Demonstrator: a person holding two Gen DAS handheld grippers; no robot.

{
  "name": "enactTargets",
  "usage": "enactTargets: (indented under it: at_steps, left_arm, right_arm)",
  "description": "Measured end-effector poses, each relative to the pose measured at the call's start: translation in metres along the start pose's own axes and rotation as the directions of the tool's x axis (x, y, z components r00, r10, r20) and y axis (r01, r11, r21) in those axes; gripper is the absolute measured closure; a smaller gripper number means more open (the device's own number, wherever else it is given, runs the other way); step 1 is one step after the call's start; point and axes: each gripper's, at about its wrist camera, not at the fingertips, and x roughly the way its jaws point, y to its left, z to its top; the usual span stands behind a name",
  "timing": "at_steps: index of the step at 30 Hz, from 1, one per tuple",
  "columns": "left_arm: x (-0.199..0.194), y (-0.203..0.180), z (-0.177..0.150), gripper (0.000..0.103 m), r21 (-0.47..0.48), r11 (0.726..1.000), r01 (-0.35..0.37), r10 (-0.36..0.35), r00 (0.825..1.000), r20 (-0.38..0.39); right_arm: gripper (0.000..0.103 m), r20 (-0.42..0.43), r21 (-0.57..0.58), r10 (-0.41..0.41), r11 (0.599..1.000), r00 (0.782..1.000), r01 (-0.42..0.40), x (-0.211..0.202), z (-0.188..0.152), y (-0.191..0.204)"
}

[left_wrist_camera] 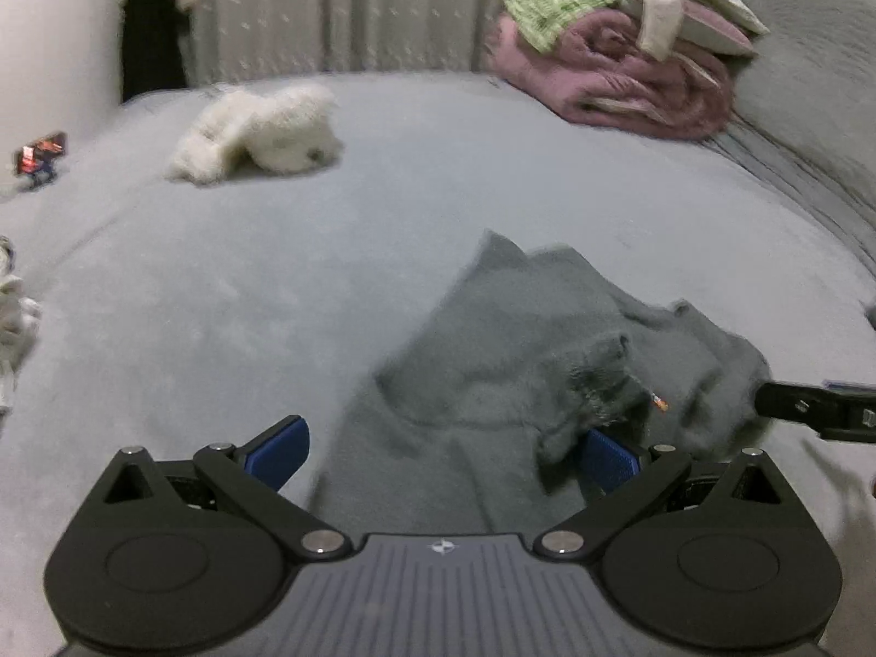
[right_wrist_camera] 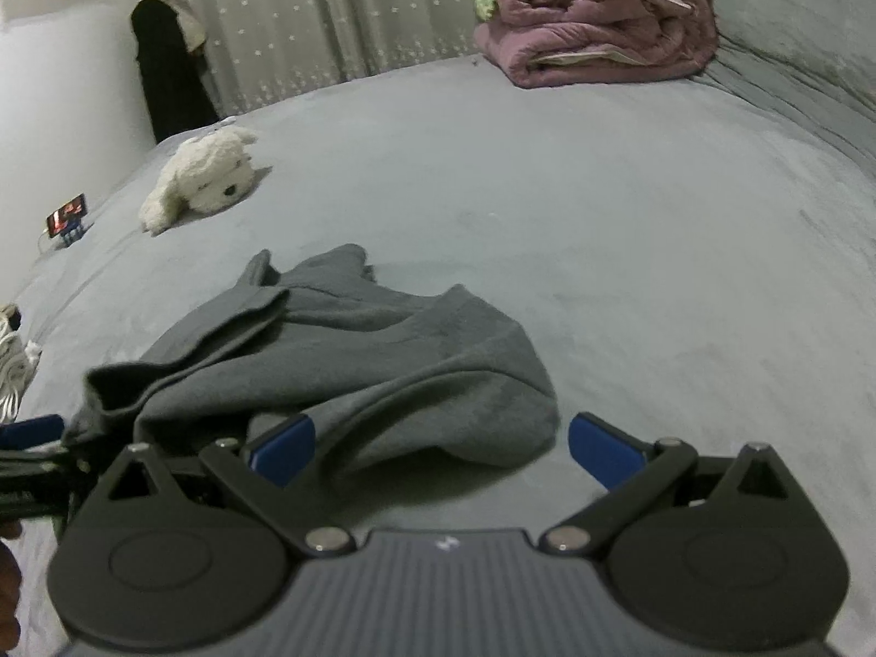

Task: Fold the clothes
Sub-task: 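Lower both grippers toward the crumpled grey shirt on the bed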

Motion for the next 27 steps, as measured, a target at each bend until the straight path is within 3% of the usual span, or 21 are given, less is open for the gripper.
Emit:
enactTargets:
  at_steps: [5,10,13,17,22,27]
  left_arm:
    - [0.002,0.013,0.009,0.000,-0.052,0.998,0.047,-0.048,0.999,-0.021]
    - [-0.004,0.009,0.017,0.000,-0.031,0.996,0.079,-0.078,0.996,0.042]
    - [0.001,-0.001,0.018,0.000,0.011,0.993,0.118,-0.118,0.992,0.032]
    - [0.013,-0.010,0.018,0.000,0.058,0.995,0.086,-0.087,0.996,0.011]
    - [0.018,-0.008,0.015,0.000,0.054,0.996,0.066,-0.066,0.998,-0.004]
    - [0.023,-0.006,0.014,0.000,0.055,0.998,0.033,-0.032,0.999,-0.015]
  right_arm:
    - [0.000,-0.013,0.025,-0.001,1.000,1.000,0.002,0.003,0.003,-0.008]
    - [0.002,-0.034,0.041,0.020,0.999,0.999,-0.018,0.009,0.004,-0.010]
    - [0.009,-0.046,0.055,0.051,0.997,0.998,-0.048,0.014,0.005,-0.010]
    - [0.029,-0.098,0.077,0.097,0.993,0.990,-0.090,0.030,0.002,-0.005]
    - [0.039,-0.118,0.061,0.097,0.994,0.988,-0.091,0.040,-0.002,0.002]
    - [0.075,-0.116,0.036,0.100,0.995,0.988,-0.096,0.042,-0.003,0.005]
